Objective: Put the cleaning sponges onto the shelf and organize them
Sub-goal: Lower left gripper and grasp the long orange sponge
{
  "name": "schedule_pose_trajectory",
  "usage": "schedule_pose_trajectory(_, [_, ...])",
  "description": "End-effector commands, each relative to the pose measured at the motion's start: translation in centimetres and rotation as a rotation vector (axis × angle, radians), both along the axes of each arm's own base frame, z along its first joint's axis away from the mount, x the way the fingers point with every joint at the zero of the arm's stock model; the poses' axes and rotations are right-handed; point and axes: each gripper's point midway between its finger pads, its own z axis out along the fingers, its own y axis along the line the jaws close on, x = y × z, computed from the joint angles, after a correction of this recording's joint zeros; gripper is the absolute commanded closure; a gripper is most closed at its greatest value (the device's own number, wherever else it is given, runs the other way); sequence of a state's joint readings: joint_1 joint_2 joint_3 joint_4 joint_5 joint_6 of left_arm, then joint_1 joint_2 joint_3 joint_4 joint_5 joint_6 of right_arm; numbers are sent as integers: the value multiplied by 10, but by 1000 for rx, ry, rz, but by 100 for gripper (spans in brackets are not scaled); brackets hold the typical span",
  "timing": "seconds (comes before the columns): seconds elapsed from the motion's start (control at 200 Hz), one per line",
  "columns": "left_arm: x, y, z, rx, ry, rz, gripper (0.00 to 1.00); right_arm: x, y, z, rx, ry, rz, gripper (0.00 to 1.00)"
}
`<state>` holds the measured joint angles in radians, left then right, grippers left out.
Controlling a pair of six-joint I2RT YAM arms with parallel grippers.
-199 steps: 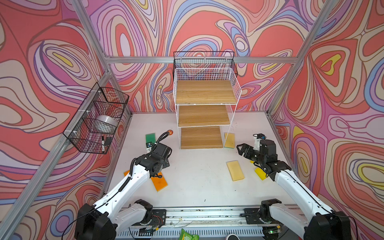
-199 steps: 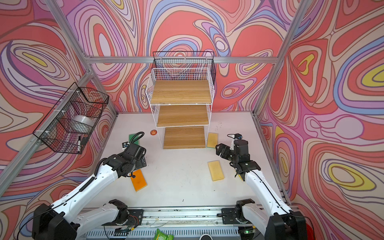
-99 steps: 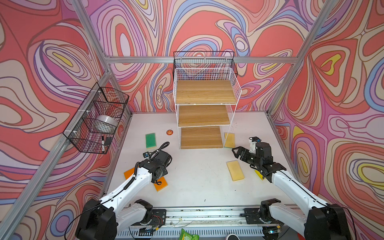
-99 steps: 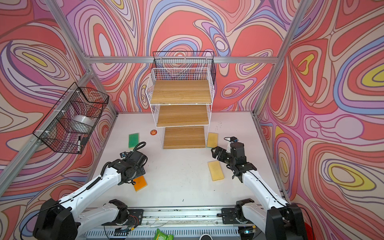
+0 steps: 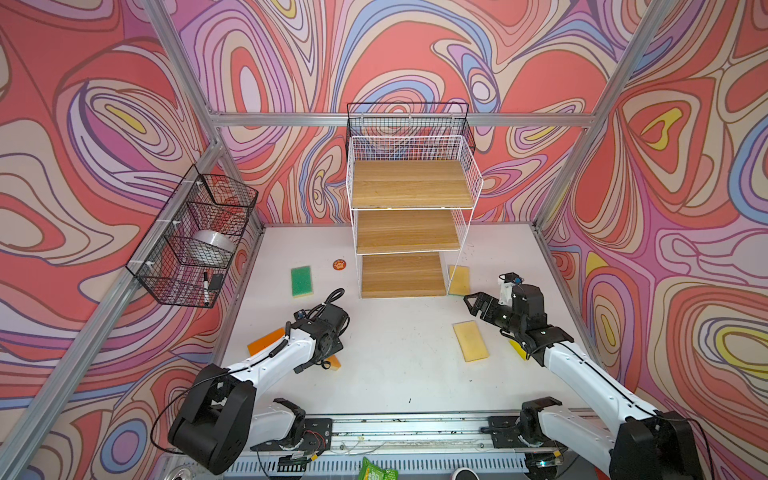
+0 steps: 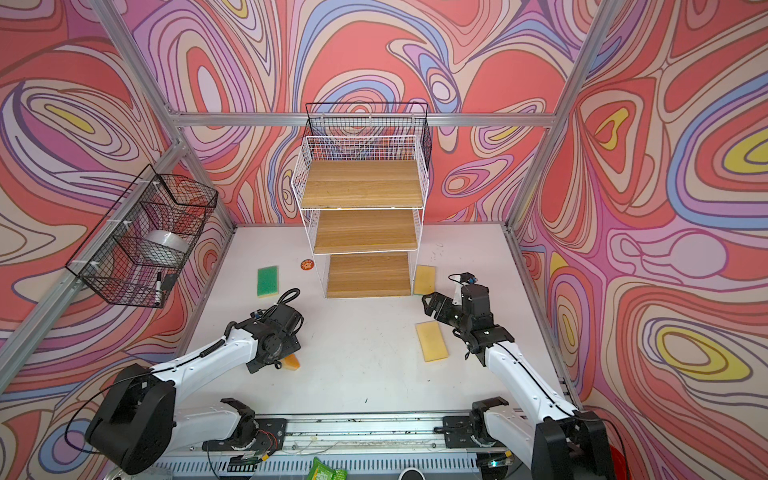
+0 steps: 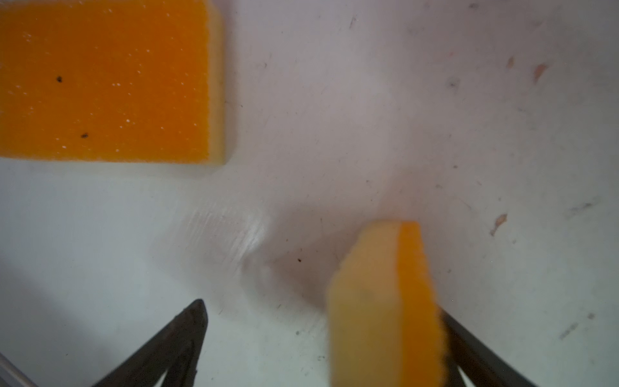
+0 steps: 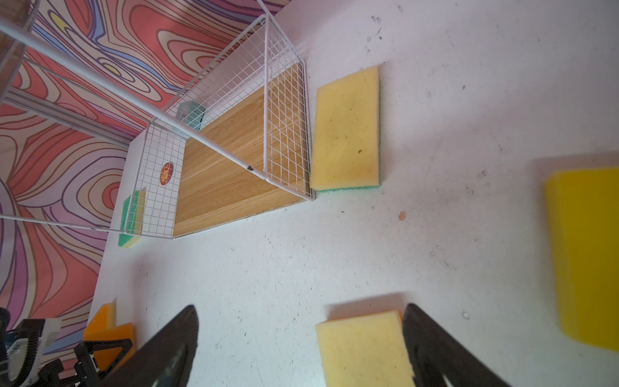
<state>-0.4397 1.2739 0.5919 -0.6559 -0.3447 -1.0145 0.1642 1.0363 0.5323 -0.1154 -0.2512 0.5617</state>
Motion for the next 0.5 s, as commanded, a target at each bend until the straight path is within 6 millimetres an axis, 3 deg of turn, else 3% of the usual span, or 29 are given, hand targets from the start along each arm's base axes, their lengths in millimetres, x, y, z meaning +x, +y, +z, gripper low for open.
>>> schedule_pose_trajectory(0.0, [-1,-4,-9,-29,-5,27,2,-1,0,0,-12,-10,5,2])
schedule_pose_trajectory(0.215, [5,-8,-6,-56,-51,20,21,-2,0,0,-18,-10,6,2])
schedule_pose_trajectory(0.396, [18,-21,1,-104,-97,-14,62,-2,-1,0,-26,-7,6,3])
schedule_pose_trajectory(0.496, [26,-34,5,-125,-109,-65,77,-4,-1,2,-26,-7,10,3])
